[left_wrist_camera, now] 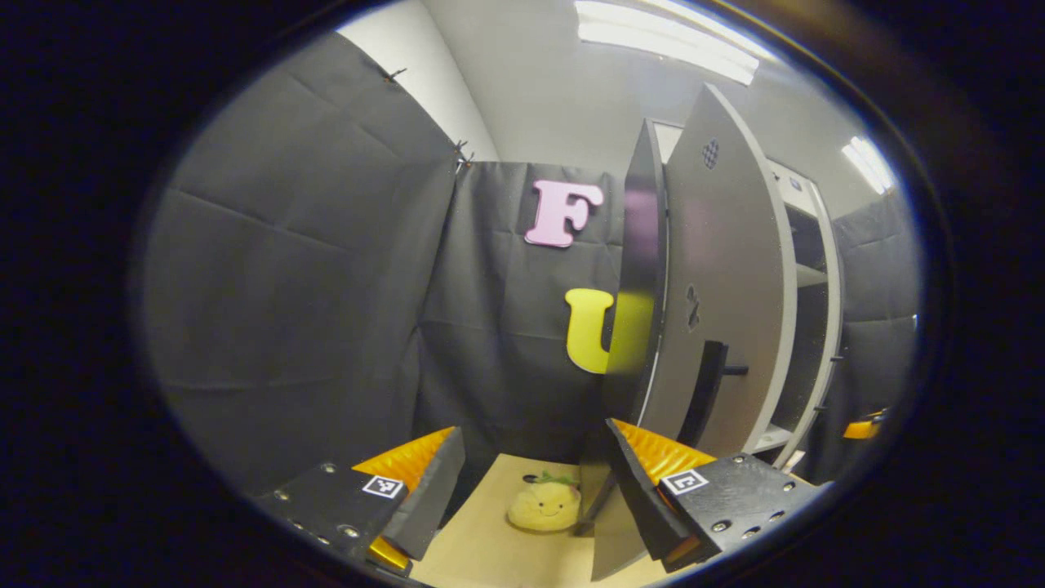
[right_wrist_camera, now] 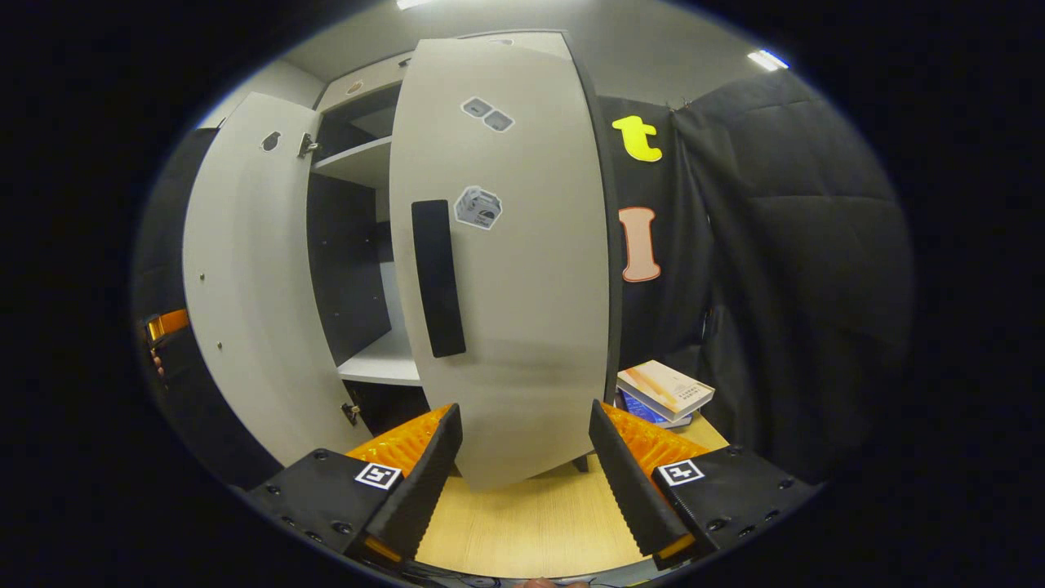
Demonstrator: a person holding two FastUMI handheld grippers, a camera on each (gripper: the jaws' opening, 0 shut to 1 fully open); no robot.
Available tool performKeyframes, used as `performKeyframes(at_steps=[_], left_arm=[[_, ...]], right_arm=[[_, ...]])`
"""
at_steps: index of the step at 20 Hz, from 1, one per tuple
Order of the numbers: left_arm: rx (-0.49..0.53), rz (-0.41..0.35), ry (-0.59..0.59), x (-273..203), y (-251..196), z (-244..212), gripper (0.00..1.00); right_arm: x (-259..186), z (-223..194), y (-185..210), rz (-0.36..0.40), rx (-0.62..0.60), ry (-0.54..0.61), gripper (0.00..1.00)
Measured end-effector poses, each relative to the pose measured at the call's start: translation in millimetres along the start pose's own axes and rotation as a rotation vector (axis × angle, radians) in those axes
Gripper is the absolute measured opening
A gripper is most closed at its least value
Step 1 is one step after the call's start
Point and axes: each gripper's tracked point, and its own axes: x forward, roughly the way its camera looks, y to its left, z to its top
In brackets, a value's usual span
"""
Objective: Grab one shoe with the right hand and put it into the shoe cabinet, grab the other shoe with the left hand and put it into the shoe cabinet; then close the right door with the right hand and the left door with the left hand.
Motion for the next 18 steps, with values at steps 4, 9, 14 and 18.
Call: performKeyframes(at_steps=[4, 9, 14, 18], left_arm=[[0.031, -0.079, -0.004, 32, -12, 10, 0.97], [0.153, -0.193, 0.022, 64, -48, 12, 1.00], [0.187, -0.236, 0.036, 68, -66, 11, 1.00], [0.170, -0.274, 0.064, 71, -73, 7, 0.94]], right_arm=[[-11, -5, -12, -0.045, 0.000, 0.007, 0.98], [-19, -14, -25, -0.090, 0.041, 0.025, 0.98], [-26, -25, -34, -0.119, 0.052, 0.035, 0.98], [-28, -32, -36, -0.125, 0.065, 0.049, 0.98]])
